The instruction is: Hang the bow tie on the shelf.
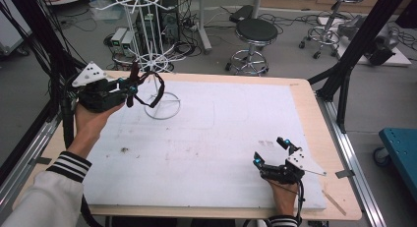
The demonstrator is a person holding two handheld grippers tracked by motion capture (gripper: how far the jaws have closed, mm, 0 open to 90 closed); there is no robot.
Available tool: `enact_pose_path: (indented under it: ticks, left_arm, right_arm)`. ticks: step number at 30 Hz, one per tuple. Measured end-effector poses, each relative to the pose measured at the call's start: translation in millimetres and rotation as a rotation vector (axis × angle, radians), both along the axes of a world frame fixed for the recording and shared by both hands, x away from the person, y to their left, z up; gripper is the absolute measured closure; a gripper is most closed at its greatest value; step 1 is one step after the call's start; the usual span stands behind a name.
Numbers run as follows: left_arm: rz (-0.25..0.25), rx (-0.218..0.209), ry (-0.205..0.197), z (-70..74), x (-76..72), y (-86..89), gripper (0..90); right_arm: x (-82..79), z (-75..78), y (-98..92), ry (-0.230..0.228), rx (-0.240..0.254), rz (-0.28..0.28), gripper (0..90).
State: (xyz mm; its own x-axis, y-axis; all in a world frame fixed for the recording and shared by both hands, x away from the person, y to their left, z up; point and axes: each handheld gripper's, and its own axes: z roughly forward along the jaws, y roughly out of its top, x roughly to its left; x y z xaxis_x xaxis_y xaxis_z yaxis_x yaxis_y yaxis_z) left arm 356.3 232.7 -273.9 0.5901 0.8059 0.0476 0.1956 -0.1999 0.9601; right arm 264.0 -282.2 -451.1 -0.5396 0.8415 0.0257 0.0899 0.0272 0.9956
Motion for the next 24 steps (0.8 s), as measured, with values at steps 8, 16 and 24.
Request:
enact_pose_path:
  ticks: [8, 16, 24]
  left_arm:
    - [0.045, 0.003, -0.004, -6.4, 5.9, -1.5, 72.2]
    - [0.083, 0.002, 0.008, -20.1, 10.6, -0.4, 72.1]
    - [0.101, 0.013, 0.008, -23.9, 11.6, -2.0, 72.2]
  right_arm:
    - [0.0, 0.0, -0.1, -0.001, -0.001, 0.000, 0.7]
    - [0.1, 0.0, -0.2, -0.001, -0.001, 0.000, 0.7]
    - [0.3, 0.0, -0.2, -0.004, -0.003, 0.001, 0.7]
